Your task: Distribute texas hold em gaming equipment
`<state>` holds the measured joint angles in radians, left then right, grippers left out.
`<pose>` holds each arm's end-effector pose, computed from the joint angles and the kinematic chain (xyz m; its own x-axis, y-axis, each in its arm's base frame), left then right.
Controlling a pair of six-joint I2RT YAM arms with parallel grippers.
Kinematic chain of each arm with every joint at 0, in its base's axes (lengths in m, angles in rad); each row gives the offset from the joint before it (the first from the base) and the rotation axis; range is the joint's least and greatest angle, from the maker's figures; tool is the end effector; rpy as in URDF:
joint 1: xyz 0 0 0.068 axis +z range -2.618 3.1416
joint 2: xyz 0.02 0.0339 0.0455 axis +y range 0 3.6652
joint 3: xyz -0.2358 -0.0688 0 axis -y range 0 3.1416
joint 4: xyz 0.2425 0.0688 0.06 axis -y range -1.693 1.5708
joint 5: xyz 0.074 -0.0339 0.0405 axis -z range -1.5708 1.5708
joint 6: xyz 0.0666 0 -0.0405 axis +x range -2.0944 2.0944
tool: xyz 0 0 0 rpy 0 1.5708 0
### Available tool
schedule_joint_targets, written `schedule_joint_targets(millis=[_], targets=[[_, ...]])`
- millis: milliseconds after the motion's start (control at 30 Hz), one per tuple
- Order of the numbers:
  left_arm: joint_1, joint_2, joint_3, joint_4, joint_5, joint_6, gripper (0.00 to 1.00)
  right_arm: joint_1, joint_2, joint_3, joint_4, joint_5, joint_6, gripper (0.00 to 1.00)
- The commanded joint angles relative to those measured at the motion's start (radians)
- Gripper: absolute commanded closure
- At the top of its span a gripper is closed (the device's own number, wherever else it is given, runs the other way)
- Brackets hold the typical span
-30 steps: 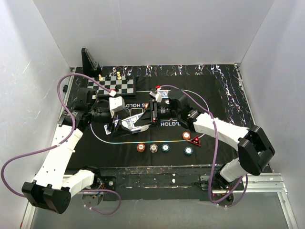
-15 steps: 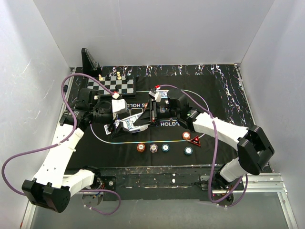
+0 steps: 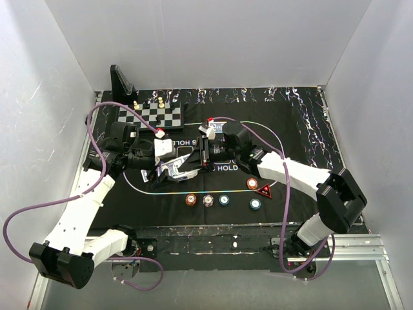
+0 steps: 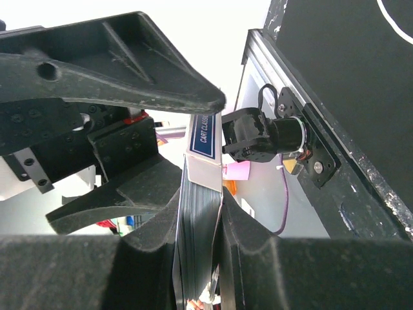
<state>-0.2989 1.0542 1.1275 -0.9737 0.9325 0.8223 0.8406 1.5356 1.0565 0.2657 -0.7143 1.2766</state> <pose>0.1865 -0.1134 0.3070 -0.0317 0.4666 -0.8839 0.9926 0.1184 0.0270 0.2183 0.3093 0.2643 -0.9884 -0.0199 -0.1506 -0.1519 0.1588 0.9756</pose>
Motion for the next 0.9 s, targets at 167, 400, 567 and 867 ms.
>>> schedule_joint_targets(millis=[167,400,567,867], targets=[[-0.014,-0.034,-0.023,0.006,-0.046,0.022,0.18,0.015,0.000,0.071,0.076,-0.014,0.013,0.93],[-0.016,-0.056,-0.029,0.066,-0.067,-0.032,0.29,0.023,0.001,0.069,0.069,-0.005,0.013,0.93],[-0.016,-0.059,-0.037,0.063,-0.051,-0.045,0.42,0.023,-0.005,0.066,0.070,-0.011,0.013,0.72],[-0.016,-0.079,-0.071,0.061,-0.014,-0.086,0.58,0.002,-0.075,0.028,-0.017,0.022,-0.052,0.42]])
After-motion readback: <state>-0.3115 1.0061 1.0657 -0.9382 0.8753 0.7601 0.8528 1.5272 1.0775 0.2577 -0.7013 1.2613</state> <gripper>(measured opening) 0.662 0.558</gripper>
